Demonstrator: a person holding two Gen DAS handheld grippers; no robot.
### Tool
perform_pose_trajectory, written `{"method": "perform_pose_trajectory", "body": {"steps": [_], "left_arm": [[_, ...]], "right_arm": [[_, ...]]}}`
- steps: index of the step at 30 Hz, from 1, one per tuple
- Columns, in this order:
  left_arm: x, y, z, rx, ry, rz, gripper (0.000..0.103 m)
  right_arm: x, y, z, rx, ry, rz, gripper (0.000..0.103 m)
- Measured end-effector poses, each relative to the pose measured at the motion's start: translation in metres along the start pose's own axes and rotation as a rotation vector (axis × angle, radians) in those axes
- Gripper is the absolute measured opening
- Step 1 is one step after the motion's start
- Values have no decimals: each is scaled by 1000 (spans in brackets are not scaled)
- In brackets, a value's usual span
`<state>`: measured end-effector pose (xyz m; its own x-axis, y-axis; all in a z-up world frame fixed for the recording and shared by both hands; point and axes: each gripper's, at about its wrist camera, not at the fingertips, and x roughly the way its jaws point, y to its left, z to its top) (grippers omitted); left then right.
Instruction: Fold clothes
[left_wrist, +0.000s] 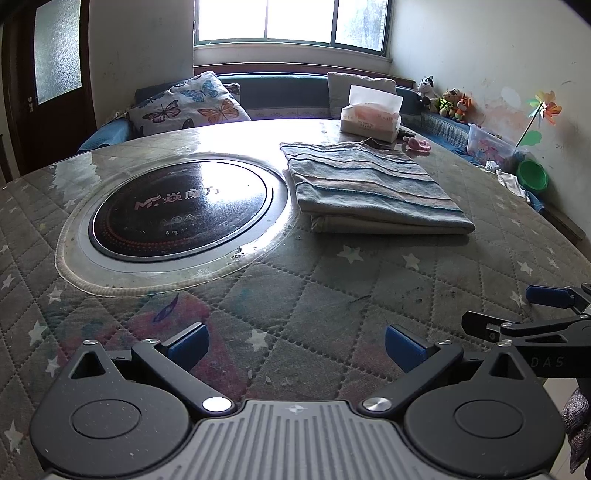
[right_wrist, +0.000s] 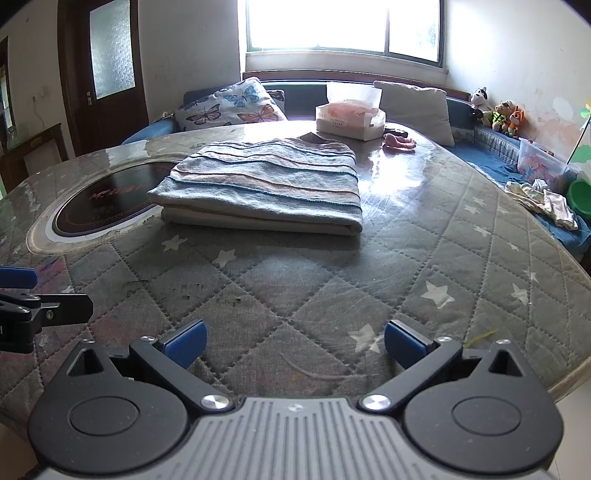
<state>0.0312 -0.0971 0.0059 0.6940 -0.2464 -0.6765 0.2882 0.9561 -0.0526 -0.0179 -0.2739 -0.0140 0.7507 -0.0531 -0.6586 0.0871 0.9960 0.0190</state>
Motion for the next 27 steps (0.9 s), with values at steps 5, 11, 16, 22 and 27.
{"method": "perform_pose_trajectory", "body": {"steps": [5, 11, 16, 22, 27], "left_arm": [[1, 1, 0, -1, 2, 1, 103], [2, 0, 0, -1, 4, -1, 103], [4, 1, 1, -1, 5, -2, 103], [4, 1, 2, -1, 6, -4, 103], [6, 1, 2, -1, 8, -6, 103]], "right_arm": [[0, 0, 0, -1, 1, -1, 103], [1, 0, 1, -2, 1, -3, 103], [2, 0, 1, -5, 2, -4, 103], [3, 0, 1, -5, 3, -5, 103], [4, 1, 2, -8, 5, -8, 103]]}}
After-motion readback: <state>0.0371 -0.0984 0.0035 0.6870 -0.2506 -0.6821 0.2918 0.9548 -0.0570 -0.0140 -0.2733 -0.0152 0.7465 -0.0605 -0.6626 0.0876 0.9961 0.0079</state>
